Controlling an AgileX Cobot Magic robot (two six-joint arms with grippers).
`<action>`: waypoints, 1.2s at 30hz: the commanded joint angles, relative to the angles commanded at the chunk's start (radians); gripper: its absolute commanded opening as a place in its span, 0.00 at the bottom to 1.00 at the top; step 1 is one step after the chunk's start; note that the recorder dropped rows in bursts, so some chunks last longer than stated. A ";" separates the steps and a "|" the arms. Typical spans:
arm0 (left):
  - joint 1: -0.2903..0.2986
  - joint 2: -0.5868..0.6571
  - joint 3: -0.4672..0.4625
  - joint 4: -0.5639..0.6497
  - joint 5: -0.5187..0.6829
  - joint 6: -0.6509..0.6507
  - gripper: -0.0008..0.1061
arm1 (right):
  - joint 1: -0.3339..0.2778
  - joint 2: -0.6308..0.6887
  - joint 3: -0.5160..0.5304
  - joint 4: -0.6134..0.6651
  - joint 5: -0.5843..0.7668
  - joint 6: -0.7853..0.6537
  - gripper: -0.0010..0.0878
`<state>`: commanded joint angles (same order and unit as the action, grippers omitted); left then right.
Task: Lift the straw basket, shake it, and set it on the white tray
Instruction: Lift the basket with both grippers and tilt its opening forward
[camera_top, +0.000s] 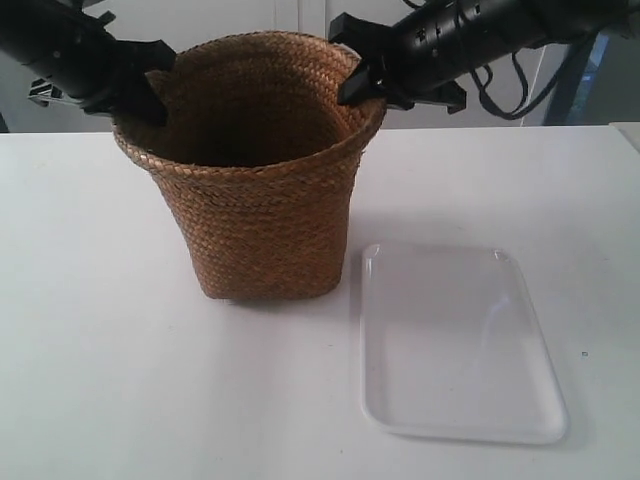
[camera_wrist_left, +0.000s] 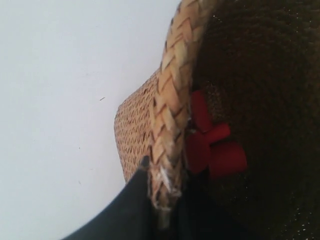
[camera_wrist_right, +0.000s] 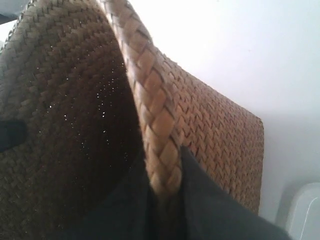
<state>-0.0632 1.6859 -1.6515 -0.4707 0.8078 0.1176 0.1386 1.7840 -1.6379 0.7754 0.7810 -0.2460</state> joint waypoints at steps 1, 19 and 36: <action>0.000 -0.023 0.011 0.000 -0.006 0.009 0.01 | 0.008 -0.031 0.011 -0.017 0.000 0.000 0.01; -0.247 -0.539 0.611 -0.091 -0.436 0.203 0.01 | 0.225 -0.622 0.552 -0.301 -0.230 0.127 0.01; -0.369 -0.881 0.969 -0.087 -0.785 0.253 0.01 | 0.339 -0.946 1.054 -0.334 -0.849 0.202 0.01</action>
<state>-0.4321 0.8045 -0.6821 -0.5578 0.0229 0.3703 0.4779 0.8380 -0.5837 0.4415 -0.0678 -0.0444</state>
